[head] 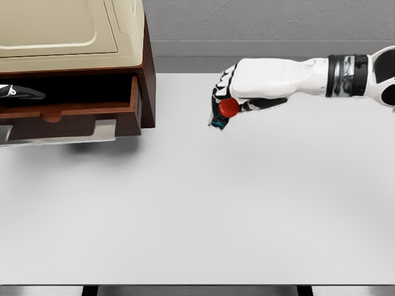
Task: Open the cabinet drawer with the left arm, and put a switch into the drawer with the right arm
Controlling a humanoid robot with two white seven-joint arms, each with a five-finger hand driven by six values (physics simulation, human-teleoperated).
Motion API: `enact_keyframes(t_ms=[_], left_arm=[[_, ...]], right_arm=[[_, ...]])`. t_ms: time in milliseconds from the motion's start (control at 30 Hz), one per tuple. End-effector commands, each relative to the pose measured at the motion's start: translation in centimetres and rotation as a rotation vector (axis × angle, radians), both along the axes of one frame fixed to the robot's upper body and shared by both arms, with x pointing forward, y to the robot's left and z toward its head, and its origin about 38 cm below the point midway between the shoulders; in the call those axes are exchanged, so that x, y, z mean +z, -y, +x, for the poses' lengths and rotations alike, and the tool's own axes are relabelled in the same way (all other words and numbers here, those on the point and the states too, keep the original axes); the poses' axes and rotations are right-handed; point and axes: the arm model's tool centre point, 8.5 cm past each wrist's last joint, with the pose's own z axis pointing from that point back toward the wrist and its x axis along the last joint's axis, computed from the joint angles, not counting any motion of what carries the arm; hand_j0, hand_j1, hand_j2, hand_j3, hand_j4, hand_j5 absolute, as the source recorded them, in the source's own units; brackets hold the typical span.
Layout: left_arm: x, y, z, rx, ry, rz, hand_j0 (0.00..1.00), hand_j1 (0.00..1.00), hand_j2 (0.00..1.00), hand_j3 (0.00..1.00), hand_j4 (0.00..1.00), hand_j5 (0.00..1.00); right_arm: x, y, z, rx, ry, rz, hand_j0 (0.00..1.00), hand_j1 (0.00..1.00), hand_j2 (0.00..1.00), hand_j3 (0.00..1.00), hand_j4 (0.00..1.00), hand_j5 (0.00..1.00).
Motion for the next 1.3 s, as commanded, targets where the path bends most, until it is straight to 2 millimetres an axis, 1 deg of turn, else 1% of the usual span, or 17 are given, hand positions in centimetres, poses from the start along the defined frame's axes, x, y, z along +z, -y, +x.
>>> enact_keyframes(t_ms=[0,100,267,367,433,500,567,600,633,733,767,833,1067,1167,1200,1233,1267], left_arm=[[0.1,0.0,0.0,0.002,-0.001,-0.004,1.00,1.00,1.00,1.00,1.00,1.00],[0.0,0.0,0.0,0.003,-0.002,-0.003,1.00,1.00,1.00,1.00,1.00,1.00],[0.1,0.0,0.0,0.002,-0.001,-0.004,1.00,1.00,1.00,1.00,1.00,1.00],[0.1,0.0,0.0,0.002,-0.001,-0.004,1.00,1.00,1.00,1.00,1.00,1.00],[0.1,0.0,0.0,0.002,-0.001,-0.004,1.00,1.00,1.00,1.00,1.00,1.00],[0.1,0.0,0.0,0.002,-0.001,-0.004,1.00,1.00,1.00,1.00,1.00,1.00],[0.1,0.0,0.0,0.002,-0.001,-0.004,1.00,1.00,1.00,1.00,1.00,1.00],[0.1,0.0,0.0,0.002,-0.001,-0.004,1.00,1.00,1.00,1.00,1.00,1.00],[0.1,0.0,0.0,0.002,-0.001,-0.004,1.00,1.00,1.00,1.00,1.00,1.00],[0.0,0.0,0.0,0.001,-0.002,-0.002,1.00,1.00,1.00,1.00,1.00,1.00],[0.0,0.0,0.0,0.001,-0.002,-0.002,1.00,1.00,1.00,1.00,1.00,1.00],[0.0,0.0,0.0,0.001,-0.001,0.000,1.00,1.00,1.00,1.00,1.00,1.00],[0.0,0.0,0.0,0.001,-0.001,0.000,1.00,1.00,1.00,1.00,1.00,1.00],[-0.1,-0.1,0.0,0.002,-0.001,0.001,1.00,1.00,1.00,1.00,1.00,1.00],[0.0,-0.1,0.1,0.005,-0.001,0.000,1.00,1.00,1.00,1.00,1.00,1.00],[0.0,-0.2,0.1,0.007,-0.001,0.002,1.00,1.00,1.00,1.00,1.00,1.00],[0.0,-0.2,0.1,0.007,-0.001,0.000,1.00,1.00,1.00,1.00,1.00,1.00]], right_arm=[[-0.4,-1.3,0.6,0.009,-0.025,0.026,0.50,0.50,0.50,0.50,0.50,0.50],[0.8,-3.7,1.3,0.044,-0.008,0.050,0.50,0.50,0.50,0.50,0.50,0.50],[1.9,-6.8,2.7,0.066,-0.009,0.077,0.51,0.51,0.51,0.51,0.51,0.51],[3.2,-9.2,2.6,0.109,0.009,0.099,0.51,0.51,0.51,0.51,0.51,0.51],[4.4,-12.1,2.5,0.153,0.021,0.100,0.52,0.52,0.52,0.52,0.52,0.52],[4.9,-15.5,3.3,0.173,0.004,0.099,0.52,0.52,0.52,0.52,0.52,0.52],[6.1,-19.1,3.6,0.196,0.002,0.099,0.53,0.53,0.53,0.53,0.53,0.53],[6.3,-20.7,3.8,0.200,-0.009,0.101,0.53,0.53,0.53,0.53,0.53,0.53],[5.9,-21.6,3.7,0.204,-0.022,0.096,0.53,0.53,0.53,0.53,0.53,0.53],[4.6,-22.0,5.4,0.147,-0.066,0.085,0.53,0.53,0.53,0.53,0.53,0.53],[4.0,-22.6,6.0,0.126,-0.090,0.084,0.53,0.53,0.53,0.53,0.53,0.53],[4.3,-22.9,6.3,0.117,-0.090,0.082,0.53,0.53,0.53,0.53,0.53,0.53],[3.9,-21.1,8.6,0.023,-0.089,0.045,0.54,0.54,0.54,0.54,0.54,0.54],[3.8,-21.1,8.6,0.021,-0.082,0.036,0.54,0.54,0.54,0.54,0.54,0.54],[3.6,-21.1,8.7,0.014,-0.068,0.015,0.57,0.57,0.57,0.57,0.57,0.57],[3.4,-21.1,8.7,0.010,-0.058,0.000,0.63,0.63,0.63,0.63,0.63,0.63],[3.3,-21.0,8.8,0.004,-0.037,-0.026,0.76,0.76,0.76,0.76,0.76,0.76]])
